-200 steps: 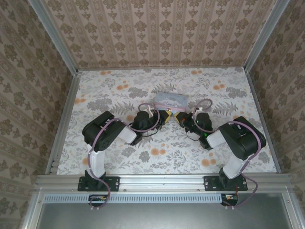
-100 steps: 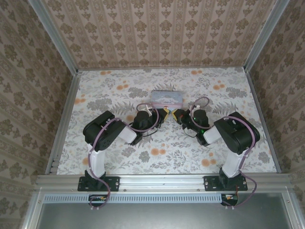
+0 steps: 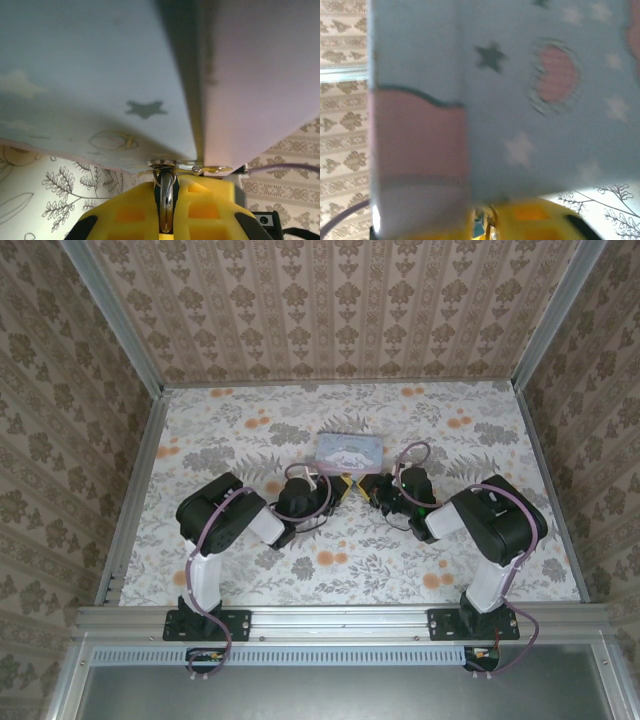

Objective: Unlock the padlock with the key

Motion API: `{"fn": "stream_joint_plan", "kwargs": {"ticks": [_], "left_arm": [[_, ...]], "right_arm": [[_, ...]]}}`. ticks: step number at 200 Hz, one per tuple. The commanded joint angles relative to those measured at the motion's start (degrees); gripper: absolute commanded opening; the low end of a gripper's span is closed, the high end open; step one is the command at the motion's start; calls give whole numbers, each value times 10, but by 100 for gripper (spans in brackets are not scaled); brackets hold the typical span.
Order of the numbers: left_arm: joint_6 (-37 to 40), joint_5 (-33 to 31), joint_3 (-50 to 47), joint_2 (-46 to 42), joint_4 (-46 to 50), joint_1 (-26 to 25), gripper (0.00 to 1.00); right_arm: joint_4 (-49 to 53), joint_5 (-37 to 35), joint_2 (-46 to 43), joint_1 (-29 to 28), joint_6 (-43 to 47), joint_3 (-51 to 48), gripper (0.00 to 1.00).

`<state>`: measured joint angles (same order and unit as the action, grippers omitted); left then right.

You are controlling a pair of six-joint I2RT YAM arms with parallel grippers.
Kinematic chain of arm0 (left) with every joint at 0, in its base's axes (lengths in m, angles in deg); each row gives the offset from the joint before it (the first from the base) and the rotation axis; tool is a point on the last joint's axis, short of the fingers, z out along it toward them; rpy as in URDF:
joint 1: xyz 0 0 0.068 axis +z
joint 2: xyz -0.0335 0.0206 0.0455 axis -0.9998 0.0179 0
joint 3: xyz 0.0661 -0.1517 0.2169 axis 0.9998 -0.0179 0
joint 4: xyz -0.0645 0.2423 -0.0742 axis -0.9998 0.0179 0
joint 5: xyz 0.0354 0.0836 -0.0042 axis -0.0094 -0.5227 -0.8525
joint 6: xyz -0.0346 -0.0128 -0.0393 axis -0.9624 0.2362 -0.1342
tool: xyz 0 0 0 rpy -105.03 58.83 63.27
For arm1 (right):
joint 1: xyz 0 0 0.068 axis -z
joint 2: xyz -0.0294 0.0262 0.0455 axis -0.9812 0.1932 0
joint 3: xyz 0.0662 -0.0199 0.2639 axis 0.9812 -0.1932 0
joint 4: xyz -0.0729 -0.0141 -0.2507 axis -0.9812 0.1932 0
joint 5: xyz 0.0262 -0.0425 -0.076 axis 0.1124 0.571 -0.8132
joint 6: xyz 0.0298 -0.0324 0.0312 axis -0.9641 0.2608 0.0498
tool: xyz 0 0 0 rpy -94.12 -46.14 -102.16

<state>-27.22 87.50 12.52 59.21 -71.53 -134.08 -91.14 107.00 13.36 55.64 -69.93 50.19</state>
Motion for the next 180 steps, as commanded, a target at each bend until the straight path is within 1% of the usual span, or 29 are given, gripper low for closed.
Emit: {"fn": "stream_joint_plan", "kwargs": {"ticks": [1, 35, 45, 65, 83, 104, 127, 149, 163, 180], "left_arm": [[27, 56, -9, -6, -36, -2, 0], [27, 48, -15, -4, -35, 12, 0], [28, 48, -13, -3, -34, 15, 0], [26, 51, -11, 1, -34, 21, 0], [26, 53, -13, 2, -34, 25, 0], [27, 56, -14, 2, -34, 29, 0], [28, 61, -14, 1, -33, 32, 0], [28, 65, -16, 1, -33, 32, 0], [28, 67, -18, 0, -32, 33, 0], [26, 69, -19, -2, -31, 33, 0]], "right_arm": [[-1, 36, -34, -4, 37, 18, 33], [27, 44, -58, 7, 60, -9, 56], [44, 50, -68, 11, 73, -17, 61], [131, 53, -106, 14, 125, -29, 70], [213, 43, -151, 14, 176, -43, 74], [303, 24, -205, 14, 244, -45, 75], [399, -18, -267, 5, 331, -28, 74], [495, -97, -305, -23, 439, 9, 69], [521, -145, -311, -42, 490, 24, 64], [522, -161, -304, -59, 539, 35, 57]]}}
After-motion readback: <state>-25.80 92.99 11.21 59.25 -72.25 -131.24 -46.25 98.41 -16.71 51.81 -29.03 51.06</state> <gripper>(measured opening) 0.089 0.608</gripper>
